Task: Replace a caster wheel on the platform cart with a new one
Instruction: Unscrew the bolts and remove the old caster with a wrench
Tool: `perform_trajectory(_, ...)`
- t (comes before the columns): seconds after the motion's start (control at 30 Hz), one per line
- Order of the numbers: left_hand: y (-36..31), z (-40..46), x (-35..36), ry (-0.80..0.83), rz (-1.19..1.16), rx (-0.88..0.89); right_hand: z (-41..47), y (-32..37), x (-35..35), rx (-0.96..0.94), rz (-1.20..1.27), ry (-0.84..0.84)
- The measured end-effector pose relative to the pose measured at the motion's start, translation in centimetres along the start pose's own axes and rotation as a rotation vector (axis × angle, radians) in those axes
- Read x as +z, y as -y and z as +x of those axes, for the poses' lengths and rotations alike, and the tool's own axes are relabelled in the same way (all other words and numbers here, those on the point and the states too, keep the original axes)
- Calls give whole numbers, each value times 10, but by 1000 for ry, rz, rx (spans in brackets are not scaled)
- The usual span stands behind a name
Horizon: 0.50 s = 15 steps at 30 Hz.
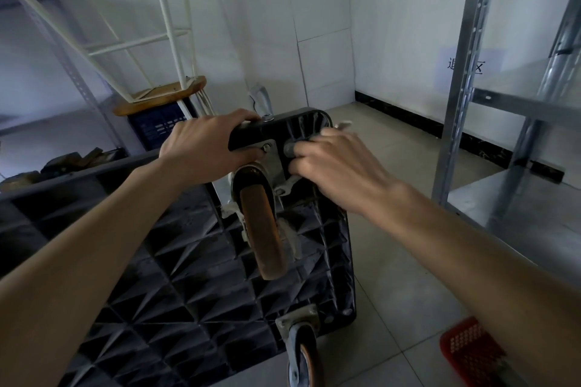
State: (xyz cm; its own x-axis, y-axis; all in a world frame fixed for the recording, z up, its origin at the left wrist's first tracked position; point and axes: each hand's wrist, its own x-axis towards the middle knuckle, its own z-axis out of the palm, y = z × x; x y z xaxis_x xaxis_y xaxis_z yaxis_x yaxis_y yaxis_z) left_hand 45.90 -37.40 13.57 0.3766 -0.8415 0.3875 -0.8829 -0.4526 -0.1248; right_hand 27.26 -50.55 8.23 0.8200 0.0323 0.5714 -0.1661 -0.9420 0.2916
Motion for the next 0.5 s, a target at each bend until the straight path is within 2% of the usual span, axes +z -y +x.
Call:
perform_trajectory(0.07, 0, 0, -1, -3, 0, 1, 9, 0, -8, -74, -29, 91)
perform_trajectory(0.17, 1, -1, -1, 1, 0, -8, -5, -8, -4, -13, -7, 53)
perform_trajectory(0.23, 1, -1, 0, 0, 4, -7, -20, -9, 5, 102, 128, -18)
perform_trajectory(0.33, 0, 0, 0, 0, -8, -7, -32, -7, 24, 291, 417, -23)
perform_trajectory(0.5, 0, -1, -1, 0, -7, 0, -38, 0, 54, 414, 614, -70)
